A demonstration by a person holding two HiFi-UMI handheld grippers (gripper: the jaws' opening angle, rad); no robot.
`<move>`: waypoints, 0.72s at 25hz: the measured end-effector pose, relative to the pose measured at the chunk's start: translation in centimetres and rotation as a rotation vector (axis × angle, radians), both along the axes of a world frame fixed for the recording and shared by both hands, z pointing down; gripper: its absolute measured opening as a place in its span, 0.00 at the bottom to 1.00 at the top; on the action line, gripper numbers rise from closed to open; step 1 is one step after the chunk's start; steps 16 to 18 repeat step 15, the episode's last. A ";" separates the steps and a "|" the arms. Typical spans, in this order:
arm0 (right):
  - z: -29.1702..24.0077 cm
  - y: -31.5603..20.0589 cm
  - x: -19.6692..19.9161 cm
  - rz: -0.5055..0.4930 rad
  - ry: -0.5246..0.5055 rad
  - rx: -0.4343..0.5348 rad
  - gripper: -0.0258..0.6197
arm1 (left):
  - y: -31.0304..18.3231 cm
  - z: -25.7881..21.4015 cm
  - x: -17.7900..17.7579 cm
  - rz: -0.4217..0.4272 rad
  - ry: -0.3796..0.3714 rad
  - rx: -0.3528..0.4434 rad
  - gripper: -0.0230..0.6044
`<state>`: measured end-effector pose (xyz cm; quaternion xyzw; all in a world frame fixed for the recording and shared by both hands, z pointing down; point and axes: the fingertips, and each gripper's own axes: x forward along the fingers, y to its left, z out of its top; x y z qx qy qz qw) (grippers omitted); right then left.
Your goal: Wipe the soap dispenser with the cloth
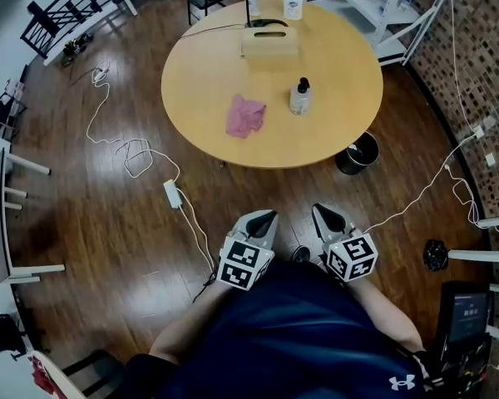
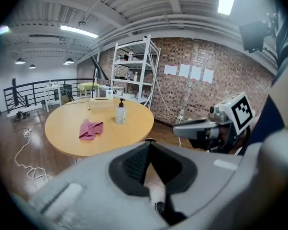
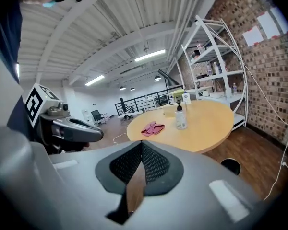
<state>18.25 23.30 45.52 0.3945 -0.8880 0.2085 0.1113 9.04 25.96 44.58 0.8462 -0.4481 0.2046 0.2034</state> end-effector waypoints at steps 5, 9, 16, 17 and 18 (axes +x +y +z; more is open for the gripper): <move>0.0 1.4 -3.4 -0.013 0.017 0.008 0.06 | 0.3 -1.5 -3.2 -0.014 0.006 0.050 0.04; 0.4 1.9 -6.4 -0.046 0.041 -0.015 0.05 | 2.1 -0.4 -7.7 -0.100 0.012 0.021 0.04; 1.4 3.2 -8.6 -0.066 0.052 -0.041 0.05 | 4.2 1.9 -10.5 -0.131 -0.005 -0.037 0.04; 1.4 3.2 -8.6 -0.066 0.052 -0.041 0.05 | 4.2 1.9 -10.5 -0.131 -0.005 -0.037 0.04; 1.4 3.2 -8.6 -0.066 0.052 -0.041 0.05 | 4.2 1.9 -10.5 -0.131 -0.005 -0.037 0.04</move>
